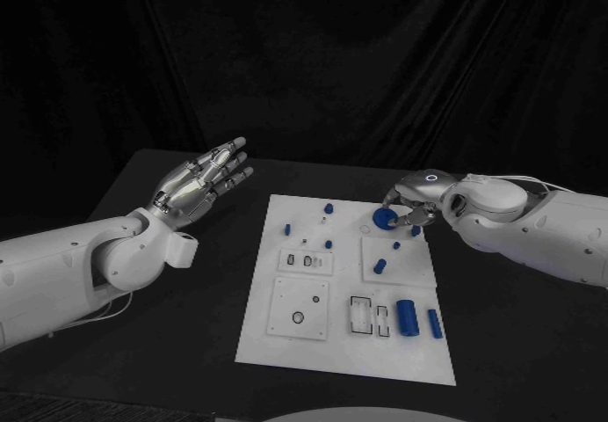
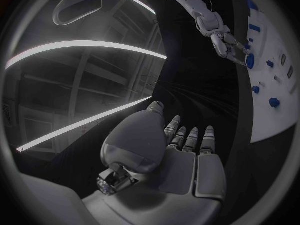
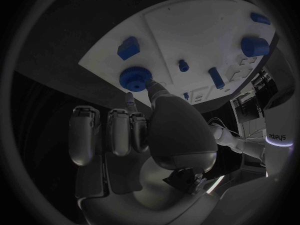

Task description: Assemble the parts on the task board

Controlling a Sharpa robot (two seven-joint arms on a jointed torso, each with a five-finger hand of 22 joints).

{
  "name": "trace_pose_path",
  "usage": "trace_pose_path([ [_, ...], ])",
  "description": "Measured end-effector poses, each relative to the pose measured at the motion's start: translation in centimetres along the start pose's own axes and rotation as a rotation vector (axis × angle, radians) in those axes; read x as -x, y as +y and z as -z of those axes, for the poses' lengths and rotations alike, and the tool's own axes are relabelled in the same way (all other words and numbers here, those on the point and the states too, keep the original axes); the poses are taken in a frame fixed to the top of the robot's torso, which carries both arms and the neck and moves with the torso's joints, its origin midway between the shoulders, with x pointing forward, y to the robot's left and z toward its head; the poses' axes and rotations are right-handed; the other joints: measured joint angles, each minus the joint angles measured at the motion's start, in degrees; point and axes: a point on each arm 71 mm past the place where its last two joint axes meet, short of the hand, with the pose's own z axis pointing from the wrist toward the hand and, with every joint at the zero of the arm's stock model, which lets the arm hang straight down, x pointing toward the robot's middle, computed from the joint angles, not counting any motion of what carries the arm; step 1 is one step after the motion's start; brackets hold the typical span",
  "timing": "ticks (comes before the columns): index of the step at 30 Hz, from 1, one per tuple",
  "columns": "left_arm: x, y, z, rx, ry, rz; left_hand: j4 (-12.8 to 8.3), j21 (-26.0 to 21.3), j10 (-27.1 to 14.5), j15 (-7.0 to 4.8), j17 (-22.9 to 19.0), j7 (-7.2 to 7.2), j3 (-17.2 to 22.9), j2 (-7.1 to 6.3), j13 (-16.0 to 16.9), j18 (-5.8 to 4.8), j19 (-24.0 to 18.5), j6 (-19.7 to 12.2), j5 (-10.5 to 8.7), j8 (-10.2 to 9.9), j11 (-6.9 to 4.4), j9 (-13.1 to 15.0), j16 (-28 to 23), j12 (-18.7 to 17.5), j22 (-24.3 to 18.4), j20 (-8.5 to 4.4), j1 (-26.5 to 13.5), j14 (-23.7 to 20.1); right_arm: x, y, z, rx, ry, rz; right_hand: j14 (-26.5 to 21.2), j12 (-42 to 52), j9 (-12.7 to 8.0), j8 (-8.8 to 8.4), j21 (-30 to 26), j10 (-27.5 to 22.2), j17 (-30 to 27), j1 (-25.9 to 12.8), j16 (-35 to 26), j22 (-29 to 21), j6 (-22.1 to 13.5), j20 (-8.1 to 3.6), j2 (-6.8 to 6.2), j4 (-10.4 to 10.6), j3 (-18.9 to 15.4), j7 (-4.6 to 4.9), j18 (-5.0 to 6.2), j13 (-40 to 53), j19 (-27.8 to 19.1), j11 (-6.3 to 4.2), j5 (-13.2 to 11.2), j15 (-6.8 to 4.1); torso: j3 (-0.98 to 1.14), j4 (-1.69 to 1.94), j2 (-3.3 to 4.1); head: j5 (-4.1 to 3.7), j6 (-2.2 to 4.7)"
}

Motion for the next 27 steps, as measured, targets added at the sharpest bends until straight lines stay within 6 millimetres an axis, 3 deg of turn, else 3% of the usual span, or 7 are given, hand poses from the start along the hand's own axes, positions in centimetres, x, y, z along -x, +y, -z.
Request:
trace_pose_path([
  [8, 0.07, -0.04, 0.12, 0.000, -0.001, 0.000, 0.0, 0.0, 0.0, 0.00, 0.0, 0.00, 0.0, 0.00, 0.0, 0.00, 0.0, 0.0, 0.00, 0.0, 0.00, 0.0, 0.0, 0.0, 0.0, 0.00, 0.0, 0.0, -0.36, -0.29, -0.24, -0.013, 0.007, -0.005, 0.0, 0.0, 0.5, 0.29, 0.0, 0.0, 0.0, 0.3, 0.0, 0.0, 0.6, 0.00, 0.15, -0.4, 0.4, 0.20, 0.00, 0.0, 0.0, 0.00, 1.2, 0.00, -0.11, 0.03, -0.10, -0.10, -0.24],
  [15, 0.08, -0.04, 0.12, 0.000, -0.001, 0.000, 0.0, 0.0, 0.0, 0.00, -0.1, 0.00, 0.0, 0.00, 0.0, 0.00, 0.0, 0.0, 0.00, 0.0, -0.01, 0.0, 0.0, 0.0, 0.0, 0.00, 0.0, 0.0, -0.60, -0.46, -0.42, -0.020, 0.016, -0.005, 0.0, 0.0, 1.3, 0.84, 0.0, 0.2, 0.0, 0.5, 0.0, 0.0, 1.4, 0.00, -0.07, -1.2, 0.8, 0.40, 0.01, 0.0, 0.0, 0.21, 4.5, 0.00, -0.20, 0.09, -0.12, -0.20, -0.31],
  [21, 0.11, -0.03, 0.11, 0.000, -0.001, 0.001, 0.0, 0.0, 0.0, 0.00, 0.0, 0.00, 0.0, 0.00, 0.0, 0.00, 0.0, 0.0, 0.00, 0.0, 0.00, 0.0, 0.0, 0.0, 0.0, 0.00, 0.0, 0.0, -0.50, -0.42, -0.61, -0.019, 0.014, -0.007, 0.0, 0.0, 3.6, 4.47, -0.2, 0.0, 0.0, 1.4, 0.0, 0.0, 4.7, 0.00, -0.20, -2.9, 1.4, 0.19, 0.01, 0.0, 0.0, 0.43, 5.1, 0.00, -0.20, 0.09, -0.13, -0.11, -0.34],
  [27, 0.14, -0.02, 0.11, 0.000, 0.000, 0.001, 0.0, 0.0, 0.0, 0.00, 0.0, 0.00, 0.0, 0.00, 0.0, 0.00, 0.0, 0.0, 0.00, 0.0, -0.01, 0.0, 0.0, 0.0, 0.0, 0.00, 0.0, 0.0, -0.39, -0.36, -0.72, -0.018, 0.009, -0.010, 0.0, 0.0, 3.5, 9.10, -0.2, 0.0, 0.0, 1.6, 0.0, 0.0, 5.0, 0.00, 0.02, -4.5, 0.9, 0.08, 0.01, 0.0, 0.0, 0.43, 3.9, 0.00, -0.18, 0.08, -0.16, -0.07, -0.33],
])
